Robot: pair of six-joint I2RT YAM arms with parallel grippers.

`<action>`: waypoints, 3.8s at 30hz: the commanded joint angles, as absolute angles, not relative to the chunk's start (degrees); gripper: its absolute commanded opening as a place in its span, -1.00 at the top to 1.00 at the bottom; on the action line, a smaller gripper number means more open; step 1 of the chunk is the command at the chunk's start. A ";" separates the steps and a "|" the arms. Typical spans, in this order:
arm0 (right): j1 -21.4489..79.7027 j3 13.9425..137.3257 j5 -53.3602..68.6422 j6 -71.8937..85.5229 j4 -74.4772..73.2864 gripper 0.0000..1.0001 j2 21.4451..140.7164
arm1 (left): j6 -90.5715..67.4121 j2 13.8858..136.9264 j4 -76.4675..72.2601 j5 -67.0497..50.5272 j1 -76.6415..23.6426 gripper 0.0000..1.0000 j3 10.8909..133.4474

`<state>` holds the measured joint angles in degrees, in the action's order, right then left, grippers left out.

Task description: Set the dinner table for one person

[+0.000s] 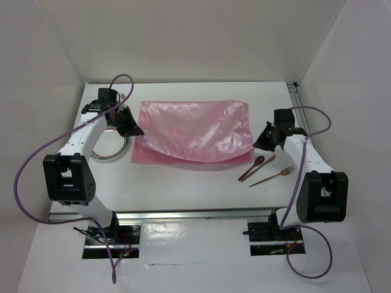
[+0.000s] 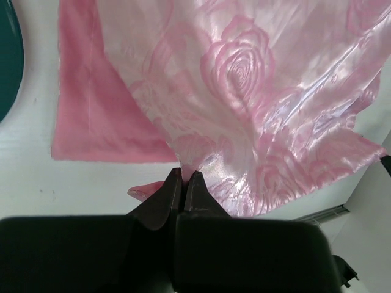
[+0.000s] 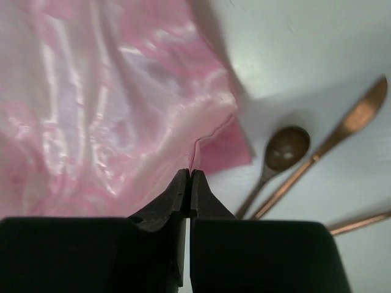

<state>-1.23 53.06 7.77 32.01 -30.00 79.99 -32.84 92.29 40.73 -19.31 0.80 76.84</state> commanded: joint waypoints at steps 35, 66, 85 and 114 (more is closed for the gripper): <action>13.60 71.97 16.70 26.81 -27.60 0.70 99.65 | -29.88 108.16 42.28 -4.48 -1.40 0.05 88.67; 16.17 59.68 6.86 29.10 -29.17 0.82 107.40 | -29.54 136.15 49.22 0.70 0.26 -0.08 117.33; 24.25 79.96 11.87 27.95 -32.51 0.74 109.41 | -28.65 127.52 44.38 1.67 -6.59 -0.04 100.48; 31.99 72.41 10.11 29.44 -33.92 0.64 103.89 | -33.66 84.39 45.09 2.64 -1.67 -0.65 62.62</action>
